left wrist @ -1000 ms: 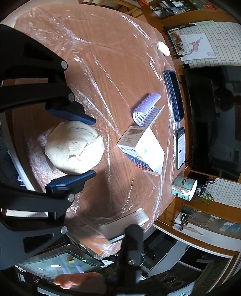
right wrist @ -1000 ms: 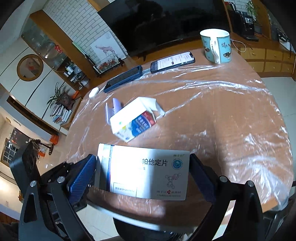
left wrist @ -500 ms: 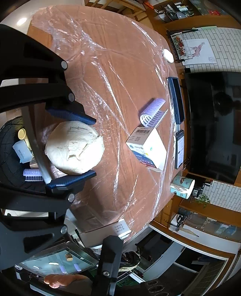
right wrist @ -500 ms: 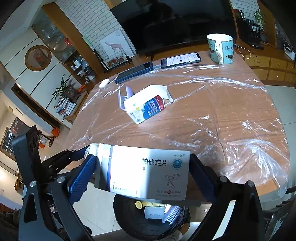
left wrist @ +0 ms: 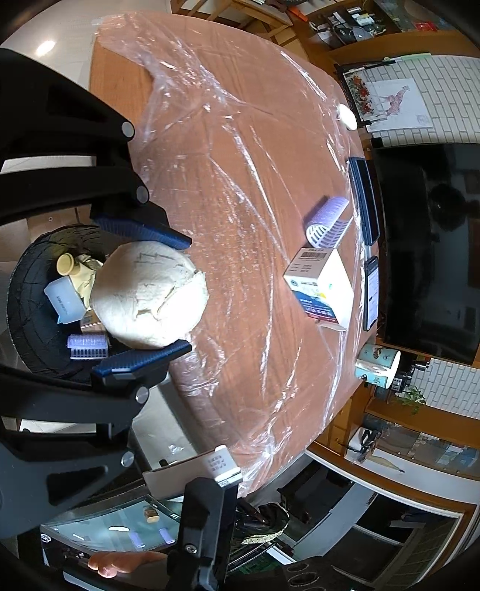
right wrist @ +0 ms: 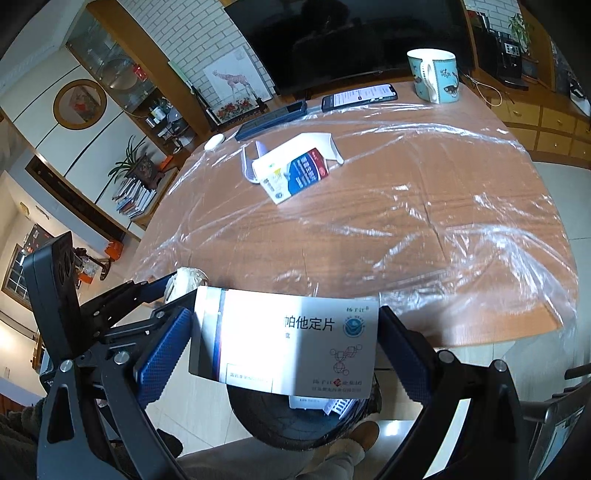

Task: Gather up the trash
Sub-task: 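Carry the white ball with the left tool while the right tool carries the medicine box over the bin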

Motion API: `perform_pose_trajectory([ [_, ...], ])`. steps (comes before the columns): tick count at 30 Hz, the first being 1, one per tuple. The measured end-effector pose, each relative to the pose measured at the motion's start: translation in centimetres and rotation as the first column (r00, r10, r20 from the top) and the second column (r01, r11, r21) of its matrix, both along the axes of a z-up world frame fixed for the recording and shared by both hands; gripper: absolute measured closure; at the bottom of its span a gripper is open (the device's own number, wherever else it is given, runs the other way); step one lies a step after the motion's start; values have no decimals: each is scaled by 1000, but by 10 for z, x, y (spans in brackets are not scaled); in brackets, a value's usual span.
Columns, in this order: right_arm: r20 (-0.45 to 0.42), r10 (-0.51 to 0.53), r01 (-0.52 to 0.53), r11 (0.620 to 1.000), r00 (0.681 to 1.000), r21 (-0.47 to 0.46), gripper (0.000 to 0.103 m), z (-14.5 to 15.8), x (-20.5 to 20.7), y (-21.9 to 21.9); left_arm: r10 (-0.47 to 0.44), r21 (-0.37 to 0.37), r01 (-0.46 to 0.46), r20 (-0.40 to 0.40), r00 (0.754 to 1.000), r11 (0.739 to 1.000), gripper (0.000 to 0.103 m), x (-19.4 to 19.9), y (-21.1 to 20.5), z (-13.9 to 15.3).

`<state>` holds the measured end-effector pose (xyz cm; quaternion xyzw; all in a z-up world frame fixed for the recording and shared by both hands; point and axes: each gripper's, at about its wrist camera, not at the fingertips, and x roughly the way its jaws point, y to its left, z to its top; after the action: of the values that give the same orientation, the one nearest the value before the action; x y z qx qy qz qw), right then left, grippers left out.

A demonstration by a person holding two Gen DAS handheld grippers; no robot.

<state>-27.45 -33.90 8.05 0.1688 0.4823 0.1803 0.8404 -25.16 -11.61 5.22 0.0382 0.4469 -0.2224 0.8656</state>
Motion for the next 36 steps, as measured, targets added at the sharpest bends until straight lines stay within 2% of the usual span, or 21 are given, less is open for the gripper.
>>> perform_pose_trajectory([
  [25, -69, 60, -61, 998, 996, -22, 6, -29, -41, 22, -24, 70, 26, -21, 999, 997, 51, -49, 1, -20],
  [31, -84, 80, -85, 995, 993, -55, 6, -39, -45, 34, -26, 87, 29, -37, 999, 996, 51, -55, 3, -30],
  [36, -90, 97, -108, 987, 991, -117, 6, -48, -47, 43, -25, 105, 30, -55, 998, 994, 51, -58, 3, -39],
])
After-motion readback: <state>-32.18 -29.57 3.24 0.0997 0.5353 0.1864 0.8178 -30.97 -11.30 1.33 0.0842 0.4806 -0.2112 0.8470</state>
